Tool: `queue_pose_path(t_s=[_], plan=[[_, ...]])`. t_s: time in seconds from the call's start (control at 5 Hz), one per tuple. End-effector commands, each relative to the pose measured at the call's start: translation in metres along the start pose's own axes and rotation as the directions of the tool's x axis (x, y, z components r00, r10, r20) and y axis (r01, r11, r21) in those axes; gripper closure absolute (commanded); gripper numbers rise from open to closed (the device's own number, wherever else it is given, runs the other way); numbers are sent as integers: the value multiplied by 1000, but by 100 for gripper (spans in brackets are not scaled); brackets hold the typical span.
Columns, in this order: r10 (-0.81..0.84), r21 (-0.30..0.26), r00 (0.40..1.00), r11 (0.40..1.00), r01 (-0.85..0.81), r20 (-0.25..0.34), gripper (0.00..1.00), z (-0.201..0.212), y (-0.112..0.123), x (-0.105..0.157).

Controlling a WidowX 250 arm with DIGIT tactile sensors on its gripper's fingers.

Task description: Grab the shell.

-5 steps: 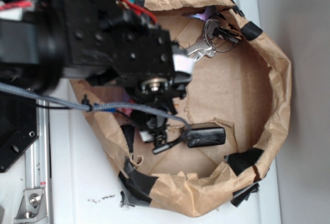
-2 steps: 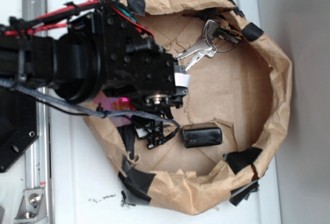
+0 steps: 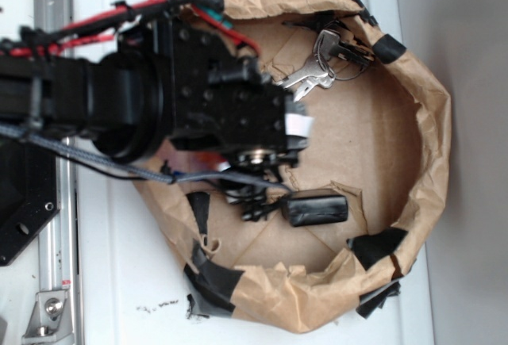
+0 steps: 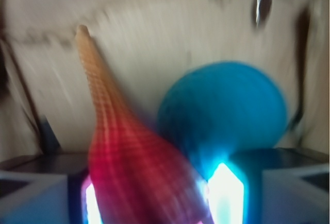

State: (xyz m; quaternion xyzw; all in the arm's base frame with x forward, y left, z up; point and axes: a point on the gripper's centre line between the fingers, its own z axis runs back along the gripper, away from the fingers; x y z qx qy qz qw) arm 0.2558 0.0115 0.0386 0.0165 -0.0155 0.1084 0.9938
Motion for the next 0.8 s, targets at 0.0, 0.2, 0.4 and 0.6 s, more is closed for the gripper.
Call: queue_pose_path(t_s=[0.0,0.2,0.4,0.6], plan=[[-124,-30,990,992,126,62,100,97,8,29],[-155,-16,987,988,156,32,100,113,8,18],[-161,-8,987,987,161,21,100,125,12,6],[-163,-20,987,986,163,16,100,130,16,-1]])
